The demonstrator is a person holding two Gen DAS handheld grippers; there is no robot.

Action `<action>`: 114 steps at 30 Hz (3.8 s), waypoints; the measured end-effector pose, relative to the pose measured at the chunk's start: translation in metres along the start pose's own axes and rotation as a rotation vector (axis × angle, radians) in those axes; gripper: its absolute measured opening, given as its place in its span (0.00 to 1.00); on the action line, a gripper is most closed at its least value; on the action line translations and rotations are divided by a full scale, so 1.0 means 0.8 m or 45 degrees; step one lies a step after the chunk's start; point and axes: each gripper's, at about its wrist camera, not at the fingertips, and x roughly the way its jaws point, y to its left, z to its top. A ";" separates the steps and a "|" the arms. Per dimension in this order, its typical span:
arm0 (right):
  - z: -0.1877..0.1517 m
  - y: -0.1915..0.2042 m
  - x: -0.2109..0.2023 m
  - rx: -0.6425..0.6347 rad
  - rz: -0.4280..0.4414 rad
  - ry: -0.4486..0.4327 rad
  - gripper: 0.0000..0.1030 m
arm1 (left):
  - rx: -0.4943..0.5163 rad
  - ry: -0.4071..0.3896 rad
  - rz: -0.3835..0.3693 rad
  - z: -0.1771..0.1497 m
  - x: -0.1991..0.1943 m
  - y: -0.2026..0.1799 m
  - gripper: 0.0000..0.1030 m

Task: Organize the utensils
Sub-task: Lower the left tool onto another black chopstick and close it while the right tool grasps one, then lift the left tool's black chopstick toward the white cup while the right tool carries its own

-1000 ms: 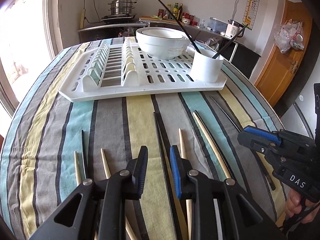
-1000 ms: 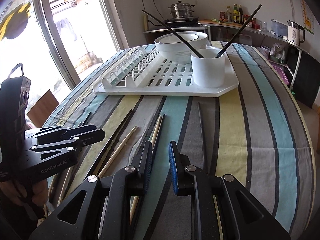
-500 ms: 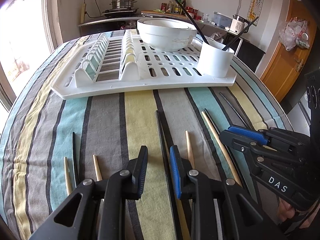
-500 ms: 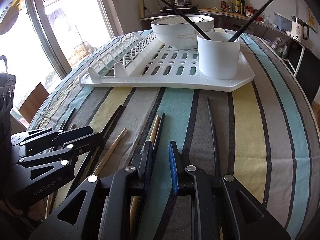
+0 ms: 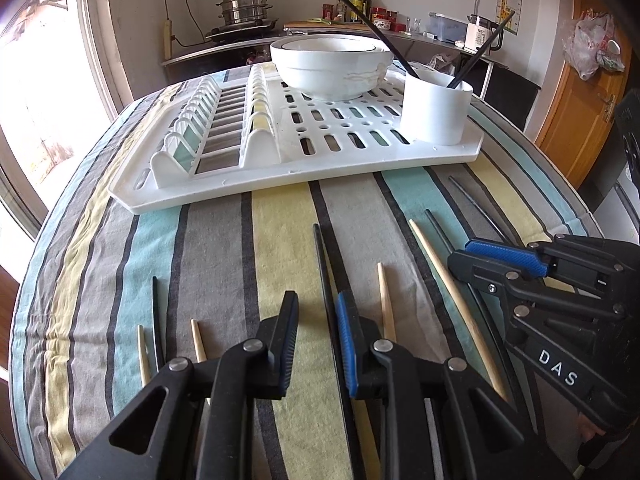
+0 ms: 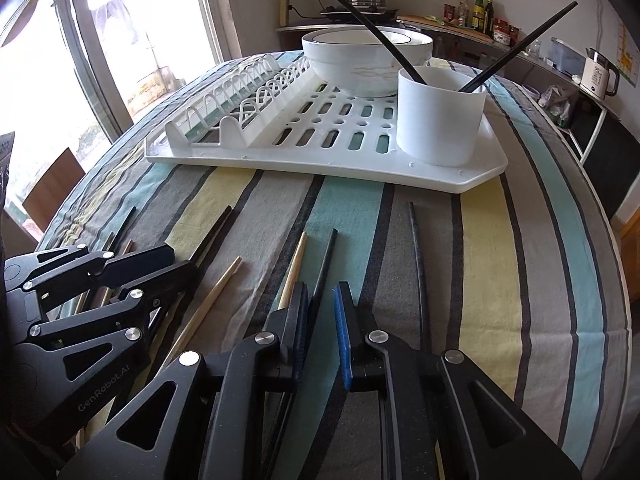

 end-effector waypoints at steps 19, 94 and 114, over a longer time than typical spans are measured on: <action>0.009 -0.021 -0.055 0.078 0.107 -0.139 0.06 | -0.088 -0.053 -0.114 0.018 -0.040 0.020 0.05; 0.114 -0.087 -0.260 0.062 0.031 -0.734 0.04 | -0.015 -0.462 -0.322 0.203 -0.192 -0.020 0.05; 0.184 -0.124 -0.207 0.115 0.022 -0.727 0.04 | -0.058 -0.433 -0.381 0.282 -0.122 -0.034 0.05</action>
